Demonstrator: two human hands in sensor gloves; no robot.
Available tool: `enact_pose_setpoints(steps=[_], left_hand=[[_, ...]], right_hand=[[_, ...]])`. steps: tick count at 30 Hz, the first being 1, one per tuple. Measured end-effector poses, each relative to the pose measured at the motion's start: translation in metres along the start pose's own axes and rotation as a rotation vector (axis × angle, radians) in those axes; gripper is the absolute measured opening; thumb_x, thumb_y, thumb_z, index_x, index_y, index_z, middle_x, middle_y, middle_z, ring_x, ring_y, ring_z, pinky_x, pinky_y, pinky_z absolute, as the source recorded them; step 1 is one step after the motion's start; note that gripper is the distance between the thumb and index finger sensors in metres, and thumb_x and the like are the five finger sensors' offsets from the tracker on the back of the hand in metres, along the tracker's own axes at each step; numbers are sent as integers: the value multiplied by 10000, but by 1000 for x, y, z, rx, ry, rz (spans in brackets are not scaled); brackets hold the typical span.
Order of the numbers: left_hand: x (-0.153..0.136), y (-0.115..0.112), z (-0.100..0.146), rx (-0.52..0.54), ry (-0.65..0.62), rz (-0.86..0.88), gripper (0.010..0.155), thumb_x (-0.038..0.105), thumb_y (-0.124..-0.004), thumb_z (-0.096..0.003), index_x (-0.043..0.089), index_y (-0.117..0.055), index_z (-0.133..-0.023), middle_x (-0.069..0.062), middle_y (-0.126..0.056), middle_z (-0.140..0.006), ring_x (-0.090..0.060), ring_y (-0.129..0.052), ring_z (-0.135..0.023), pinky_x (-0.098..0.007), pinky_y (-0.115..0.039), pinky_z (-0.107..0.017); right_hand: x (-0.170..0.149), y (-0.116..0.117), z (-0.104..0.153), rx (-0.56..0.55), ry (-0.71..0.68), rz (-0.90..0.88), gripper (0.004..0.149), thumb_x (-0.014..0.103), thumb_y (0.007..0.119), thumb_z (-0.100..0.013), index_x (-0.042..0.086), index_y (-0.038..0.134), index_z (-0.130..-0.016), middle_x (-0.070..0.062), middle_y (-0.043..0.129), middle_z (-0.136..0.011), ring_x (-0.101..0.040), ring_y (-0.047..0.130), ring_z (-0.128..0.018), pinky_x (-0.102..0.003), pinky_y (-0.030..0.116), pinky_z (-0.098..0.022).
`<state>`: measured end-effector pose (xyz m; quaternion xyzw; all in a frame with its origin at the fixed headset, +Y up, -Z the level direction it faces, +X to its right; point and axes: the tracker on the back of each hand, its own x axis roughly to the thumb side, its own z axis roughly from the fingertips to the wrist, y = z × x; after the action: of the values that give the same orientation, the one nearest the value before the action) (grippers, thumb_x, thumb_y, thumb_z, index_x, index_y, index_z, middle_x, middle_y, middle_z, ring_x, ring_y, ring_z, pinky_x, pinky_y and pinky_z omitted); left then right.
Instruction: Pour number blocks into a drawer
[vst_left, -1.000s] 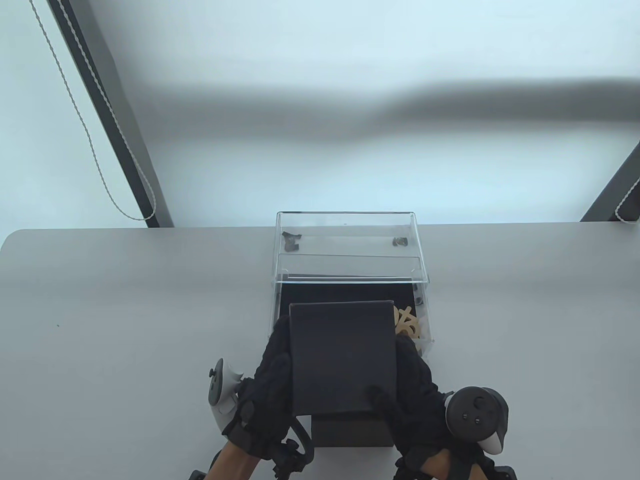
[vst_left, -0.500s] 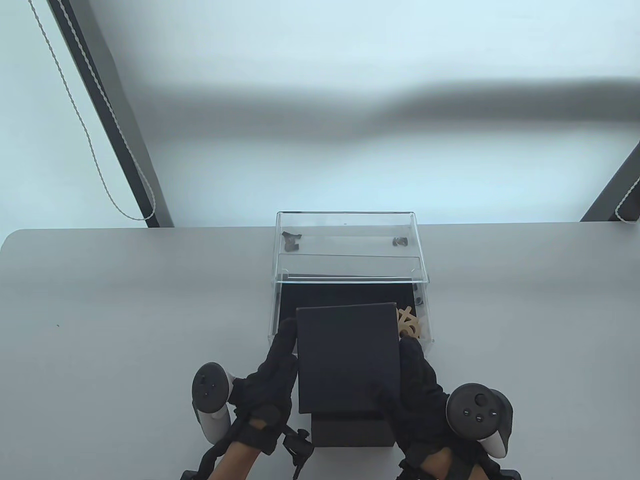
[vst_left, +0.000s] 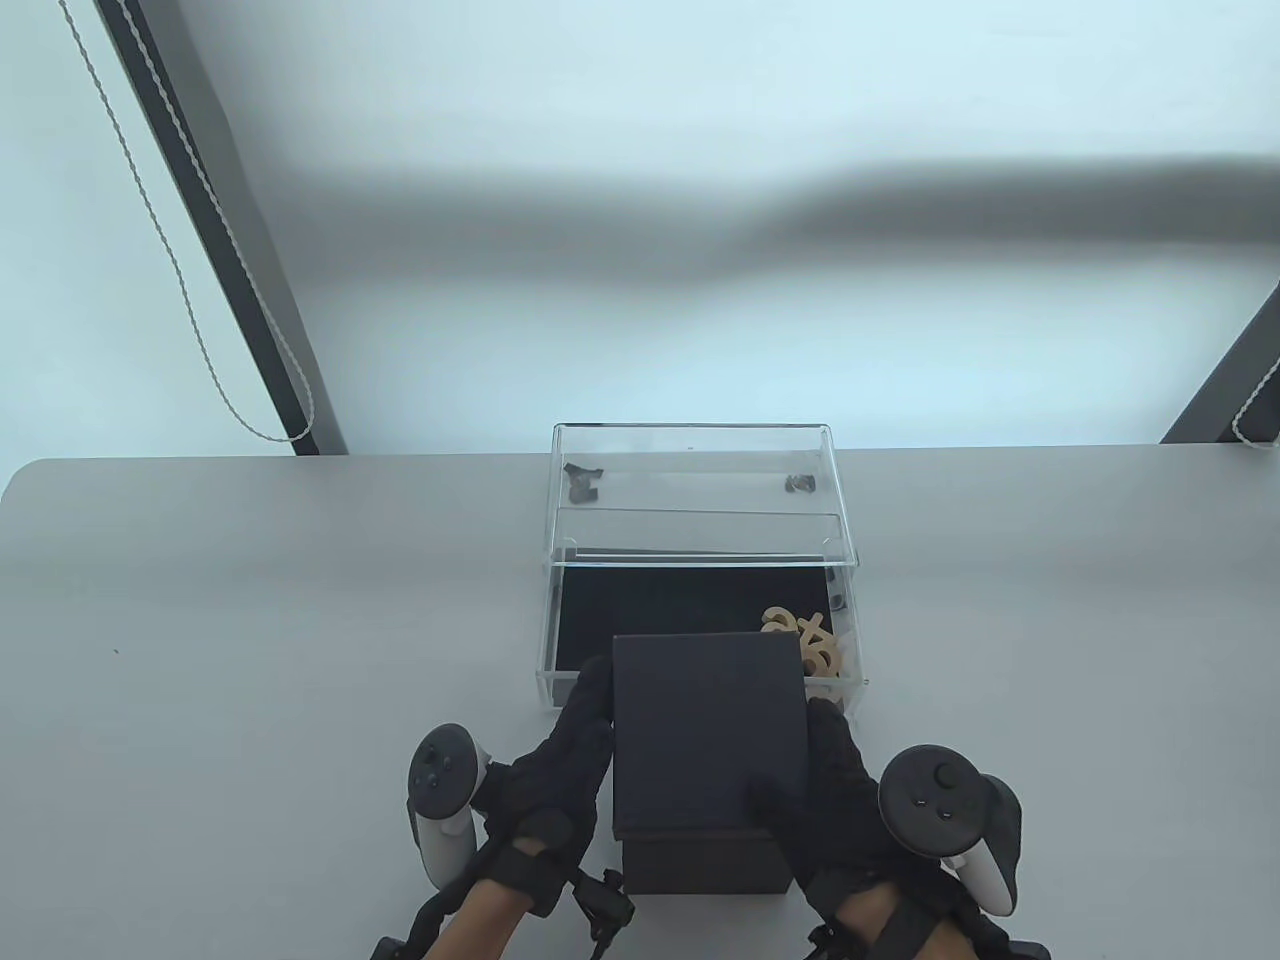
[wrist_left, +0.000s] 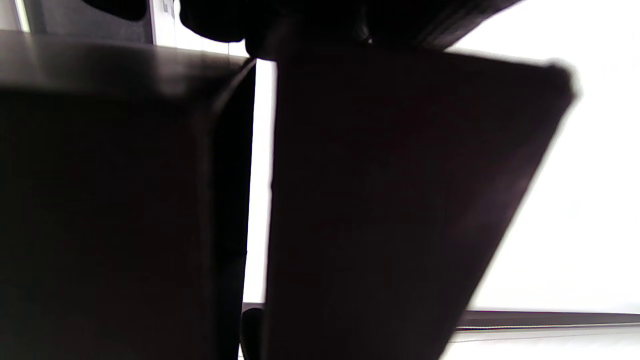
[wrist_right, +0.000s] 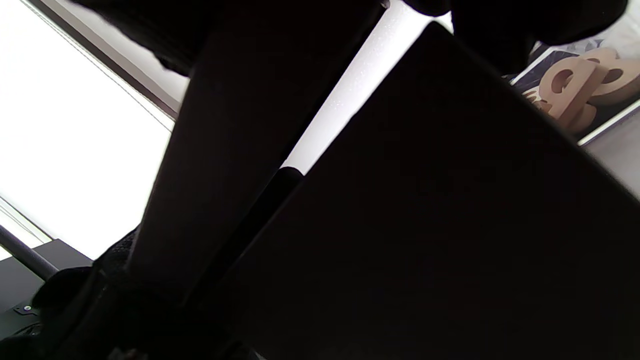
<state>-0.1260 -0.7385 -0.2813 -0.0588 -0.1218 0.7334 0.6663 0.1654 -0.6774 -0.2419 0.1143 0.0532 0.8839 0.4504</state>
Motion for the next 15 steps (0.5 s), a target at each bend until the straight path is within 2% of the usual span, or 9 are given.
enact_pose_setpoints(steps=[3,15], left_hand=[[0,-4,0,-20,2,19,700,526,-570,-508,259,-321,-1106,-116,-334,-1220,-386,-341,-1100,-686,-373,-742],[-2,-10,2,-44,50,-18,735,543,-559,-514,248,-230,-1101,-110,-204,-1212,-384,-247,-1100,-685,-325,-742]], right_hand=[[-1,1,-1,0,14,26,967,540,760,-436,-82,218,-939,-419,357,-960,-674,631,-816,-745,581,-571],[-5,0,-3,10,57,-13,947,542,736,-446,-86,227,-941,-419,405,-951,-663,669,-799,-734,616,-558]])
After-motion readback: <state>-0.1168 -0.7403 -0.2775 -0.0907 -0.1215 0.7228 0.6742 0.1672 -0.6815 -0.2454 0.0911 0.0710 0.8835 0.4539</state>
